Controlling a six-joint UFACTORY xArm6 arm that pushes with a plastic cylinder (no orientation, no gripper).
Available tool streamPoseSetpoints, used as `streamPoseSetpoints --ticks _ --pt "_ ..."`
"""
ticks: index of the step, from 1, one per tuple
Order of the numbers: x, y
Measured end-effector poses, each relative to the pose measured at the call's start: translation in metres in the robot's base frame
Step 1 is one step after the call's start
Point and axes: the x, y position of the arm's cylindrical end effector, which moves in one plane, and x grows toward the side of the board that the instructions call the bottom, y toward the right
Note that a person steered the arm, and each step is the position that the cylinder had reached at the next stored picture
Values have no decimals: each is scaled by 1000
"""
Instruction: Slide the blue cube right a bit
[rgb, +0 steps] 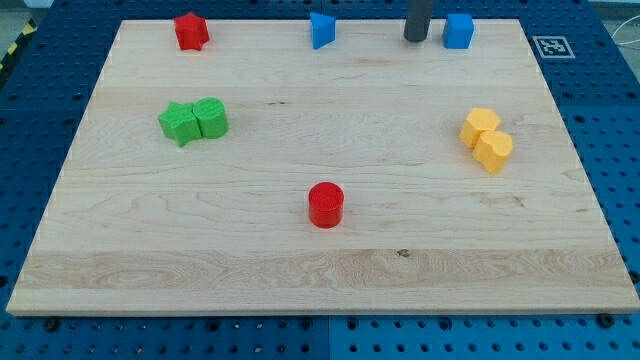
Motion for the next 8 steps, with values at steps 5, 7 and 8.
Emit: streamPoseSetpoints --ticks 5,7,8 --pt "-3 22" --pt "6 24" --pt "6 36"
